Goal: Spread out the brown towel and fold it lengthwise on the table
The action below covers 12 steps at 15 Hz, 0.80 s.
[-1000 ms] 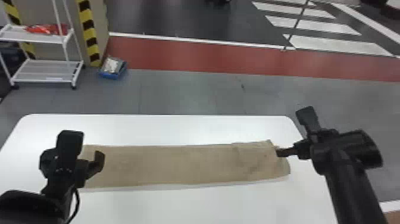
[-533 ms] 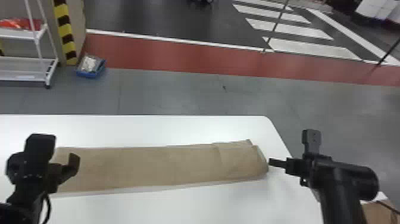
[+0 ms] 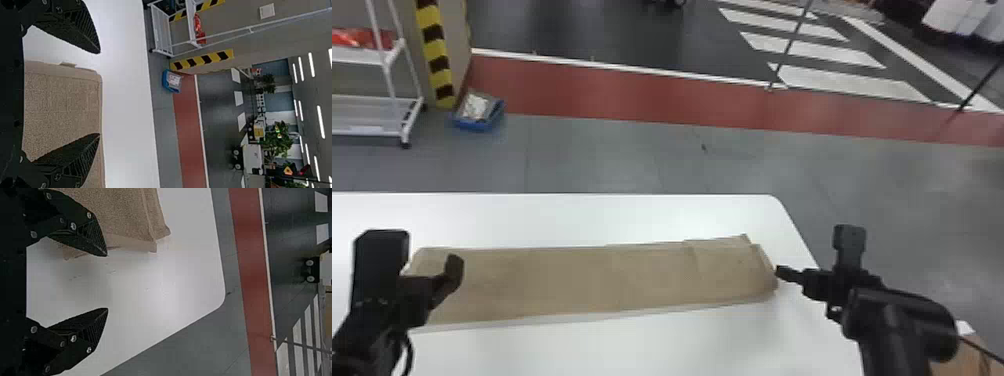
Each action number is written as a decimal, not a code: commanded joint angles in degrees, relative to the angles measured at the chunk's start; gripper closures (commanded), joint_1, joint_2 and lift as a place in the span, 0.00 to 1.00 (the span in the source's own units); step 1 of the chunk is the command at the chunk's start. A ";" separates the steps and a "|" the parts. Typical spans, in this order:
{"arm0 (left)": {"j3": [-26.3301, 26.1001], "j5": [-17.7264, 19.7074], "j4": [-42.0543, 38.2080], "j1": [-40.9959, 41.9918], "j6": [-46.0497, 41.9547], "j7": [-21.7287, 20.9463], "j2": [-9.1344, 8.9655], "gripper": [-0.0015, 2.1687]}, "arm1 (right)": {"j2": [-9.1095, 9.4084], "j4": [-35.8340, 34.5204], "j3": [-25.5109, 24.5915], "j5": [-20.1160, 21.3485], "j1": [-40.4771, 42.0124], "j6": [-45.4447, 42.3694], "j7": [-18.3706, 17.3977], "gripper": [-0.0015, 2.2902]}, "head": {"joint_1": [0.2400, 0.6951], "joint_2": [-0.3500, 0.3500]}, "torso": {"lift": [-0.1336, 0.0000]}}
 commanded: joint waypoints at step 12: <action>1.51 -2.33 6.64 -4.87 16.67 2.40 1.34 0.31 | 0.48 -6.65 2.10 0.11 3.53 -1.17 0.88 0.20 | 1.00 0.14 | 1.00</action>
